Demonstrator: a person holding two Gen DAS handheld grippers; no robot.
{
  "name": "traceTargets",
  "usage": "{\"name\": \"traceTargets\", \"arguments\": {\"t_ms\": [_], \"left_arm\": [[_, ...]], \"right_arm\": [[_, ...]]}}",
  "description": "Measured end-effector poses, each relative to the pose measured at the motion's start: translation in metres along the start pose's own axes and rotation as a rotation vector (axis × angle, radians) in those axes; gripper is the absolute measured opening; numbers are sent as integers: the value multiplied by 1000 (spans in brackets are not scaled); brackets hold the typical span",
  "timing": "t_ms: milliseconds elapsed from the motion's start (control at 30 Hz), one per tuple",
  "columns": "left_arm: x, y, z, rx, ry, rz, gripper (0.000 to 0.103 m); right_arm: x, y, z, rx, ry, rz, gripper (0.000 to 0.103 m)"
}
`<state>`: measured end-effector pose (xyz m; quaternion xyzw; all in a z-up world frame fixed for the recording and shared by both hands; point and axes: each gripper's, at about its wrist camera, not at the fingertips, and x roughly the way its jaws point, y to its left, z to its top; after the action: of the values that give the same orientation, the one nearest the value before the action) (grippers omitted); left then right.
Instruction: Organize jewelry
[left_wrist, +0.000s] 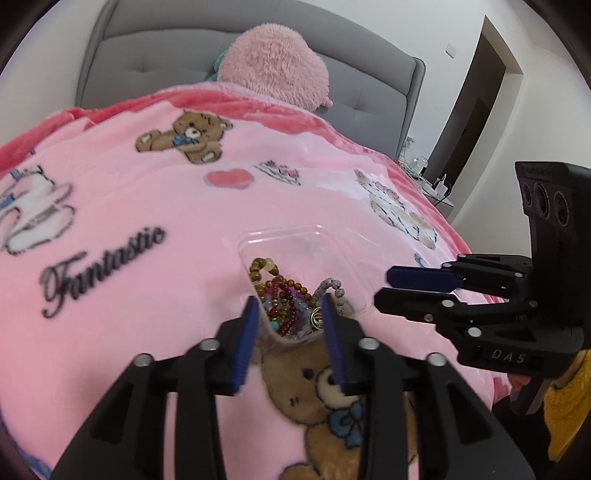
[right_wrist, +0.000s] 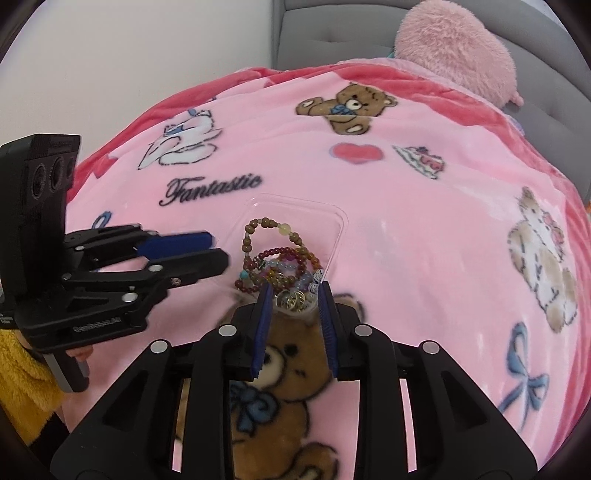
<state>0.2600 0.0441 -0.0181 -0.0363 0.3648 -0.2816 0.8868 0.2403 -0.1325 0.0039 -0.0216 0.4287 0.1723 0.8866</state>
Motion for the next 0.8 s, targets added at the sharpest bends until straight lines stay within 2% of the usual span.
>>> {"name": "traceTargets", "arguments": {"t_ms": [67,100,133,200,267,367,467,567,600,633,700,800], "left_arm": [[-12,-2,0,7,-12,12,52],[-17,-3,0,11,-18,21,61],[-24,-5,-1,19,-27,31,67],[-35,-8,-2,32,-40,48,68],[-44,-9,-3,41,-42,62,70],[-56,-13,-7,61,-45,94,75],[-65,-18,-11,69,-55,133,86],[-70,-21,-12,59,-68,149,90],[-70,-23,-12,59,-71,162,94],[-70,-24,-13,61,-73,174,98],[-68,-28,-13,67,-72,212,98],[-65,-32,-12,77,-76,218,98]], "right_arm": [[-8,-1,-1,5,-12,-1,42],[-12,-2,-2,9,-14,1,43],[-16,-3,-2,11,-18,0,43],[-22,-5,-4,20,-25,-4,45],[-27,-9,-6,40,-25,3,54],[-35,-11,-9,43,-26,-1,59],[-45,-10,-12,45,-40,-1,76],[-54,-10,-17,41,-54,-8,83],[-55,-10,-18,40,-56,-14,87],[-57,-12,-20,39,-57,-20,87],[-58,-14,-23,44,-55,-29,87],[-58,-19,-27,62,-46,-35,87]]}}
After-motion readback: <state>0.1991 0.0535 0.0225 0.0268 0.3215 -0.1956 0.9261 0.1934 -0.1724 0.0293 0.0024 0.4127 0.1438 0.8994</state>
